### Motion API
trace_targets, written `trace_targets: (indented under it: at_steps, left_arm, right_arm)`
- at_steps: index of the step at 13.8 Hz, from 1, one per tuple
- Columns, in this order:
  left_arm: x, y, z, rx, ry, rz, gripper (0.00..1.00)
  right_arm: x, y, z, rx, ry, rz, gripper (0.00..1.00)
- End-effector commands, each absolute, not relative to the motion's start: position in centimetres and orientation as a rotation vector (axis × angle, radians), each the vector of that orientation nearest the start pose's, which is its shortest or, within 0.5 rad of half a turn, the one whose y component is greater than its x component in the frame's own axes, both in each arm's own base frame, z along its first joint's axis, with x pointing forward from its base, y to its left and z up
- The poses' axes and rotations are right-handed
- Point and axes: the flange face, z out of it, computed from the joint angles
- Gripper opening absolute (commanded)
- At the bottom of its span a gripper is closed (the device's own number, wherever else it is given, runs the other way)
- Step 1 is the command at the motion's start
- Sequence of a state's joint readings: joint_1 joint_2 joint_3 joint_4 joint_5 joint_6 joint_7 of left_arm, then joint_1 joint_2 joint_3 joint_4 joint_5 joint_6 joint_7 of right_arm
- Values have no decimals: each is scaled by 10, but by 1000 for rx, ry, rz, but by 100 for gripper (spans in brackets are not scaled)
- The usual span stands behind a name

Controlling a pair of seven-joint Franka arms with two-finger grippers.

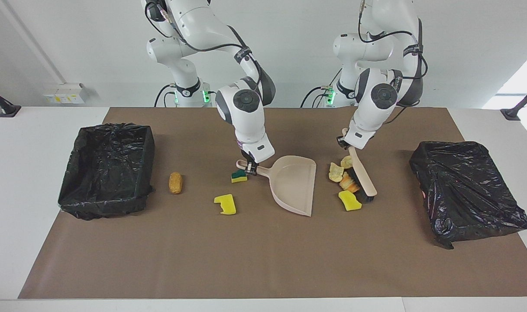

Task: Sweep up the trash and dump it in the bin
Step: 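Sweep the bread pieces into the dustpan with the left gripper's brush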

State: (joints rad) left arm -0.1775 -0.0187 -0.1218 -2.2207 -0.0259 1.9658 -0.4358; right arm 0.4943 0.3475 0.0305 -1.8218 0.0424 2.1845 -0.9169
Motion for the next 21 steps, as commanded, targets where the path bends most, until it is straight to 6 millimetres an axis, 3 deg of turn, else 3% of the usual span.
trace_targets:
  at_steps: [1, 4, 6, 7, 9, 12, 14, 17, 21]
  left_arm:
    - [475, -122, 394, -3015, -378, 446, 0]
    - [453, -93, 387, -2939, -508, 569, 0]
    - [430, -92, 376, -2950, -478, 544, 0]
    - [429, -98, 371, -2993, -422, 465, 0]
    - [433, -124, 367, -3050, -300, 341, 0]
    - [422, -156, 345, -3055, -154, 340, 0]
    - [417, -175, 345, -3083, -121, 334, 0]
    - [405, -224, 351, -3166, -66, 318, 0]
    - [391, -271, 363, -3236, 10, 326, 0]
  right_arm:
    - [553, 316, 343, -2175, -2173, -40, 0]
    - [549, 320, 343, -2161, -2189, -25, 0]
    - [549, 321, 343, -2164, -2186, -25, 0]
    - [549, 321, 344, -2164, -2192, -25, 0]
    - [549, 321, 344, -2164, -2195, -24, 0]
    - [549, 321, 344, -2166, -2194, -29, 0]
    - [550, 321, 345, -2171, -2192, -38, 0]
    - [550, 323, 341, -2188, -2175, -37, 0]
    - [547, 330, 338, -2211, -2150, -37, 0]
